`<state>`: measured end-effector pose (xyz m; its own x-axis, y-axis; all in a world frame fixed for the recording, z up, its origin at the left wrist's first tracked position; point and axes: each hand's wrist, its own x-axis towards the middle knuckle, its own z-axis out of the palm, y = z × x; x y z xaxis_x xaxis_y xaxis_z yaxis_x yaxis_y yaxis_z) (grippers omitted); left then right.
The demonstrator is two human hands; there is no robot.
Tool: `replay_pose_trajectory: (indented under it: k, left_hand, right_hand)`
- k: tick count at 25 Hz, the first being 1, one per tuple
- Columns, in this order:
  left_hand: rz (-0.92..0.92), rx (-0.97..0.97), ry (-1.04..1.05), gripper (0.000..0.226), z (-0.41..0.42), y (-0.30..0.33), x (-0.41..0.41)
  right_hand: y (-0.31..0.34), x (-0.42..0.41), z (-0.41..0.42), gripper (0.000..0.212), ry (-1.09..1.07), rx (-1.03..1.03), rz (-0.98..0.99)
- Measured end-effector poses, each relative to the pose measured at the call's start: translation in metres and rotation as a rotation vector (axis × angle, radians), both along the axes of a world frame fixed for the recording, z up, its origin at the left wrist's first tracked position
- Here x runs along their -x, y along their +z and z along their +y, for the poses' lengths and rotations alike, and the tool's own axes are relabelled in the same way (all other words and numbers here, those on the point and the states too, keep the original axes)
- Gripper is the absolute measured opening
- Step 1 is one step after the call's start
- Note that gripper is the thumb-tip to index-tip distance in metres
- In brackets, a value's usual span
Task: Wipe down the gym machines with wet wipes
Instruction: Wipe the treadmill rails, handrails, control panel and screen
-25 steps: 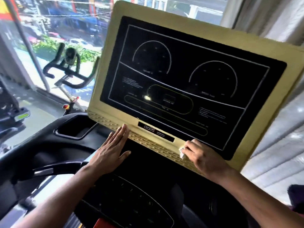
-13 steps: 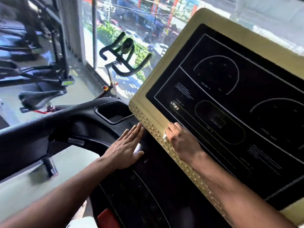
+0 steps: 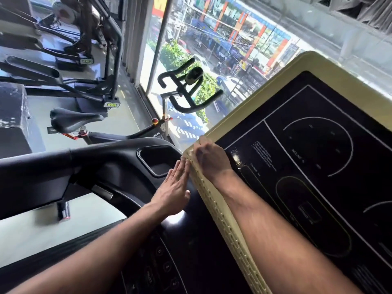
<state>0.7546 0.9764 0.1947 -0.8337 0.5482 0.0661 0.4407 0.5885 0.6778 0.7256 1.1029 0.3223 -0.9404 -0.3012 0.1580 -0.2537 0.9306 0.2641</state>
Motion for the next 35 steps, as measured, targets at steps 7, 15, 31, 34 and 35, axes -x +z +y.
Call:
replay_pose_trajectory:
  k: [7,15,31,34,35]
  left_hand:
    - [0.009,-0.143,0.016,0.085,0.011,-0.003,0.005]
    - [0.121,-0.177,0.035,0.079,0.036,0.023,0.025]
    - [0.513,-0.231,-0.146,0.072,0.118,0.155,0.078]
    - [0.584,-0.217,-0.085,0.073,0.123,0.141,0.081]
    - [0.603,-0.227,-0.072,0.072,0.124,0.138,0.083]
  right_hand:
    - [0.036,0.019,0.000,0.020,-0.054,-0.012,-0.007]
    - [0.143,0.050,0.073,0.029,-0.259,0.022,0.245]
    - [0.243,0.011,0.137,0.012,-0.223,-0.084,0.408]
    - [0.224,-0.006,0.154,0.018,-0.187,-0.122,0.427]
    - [0.219,-0.008,0.161,0.019,-0.183,-0.136,0.441]
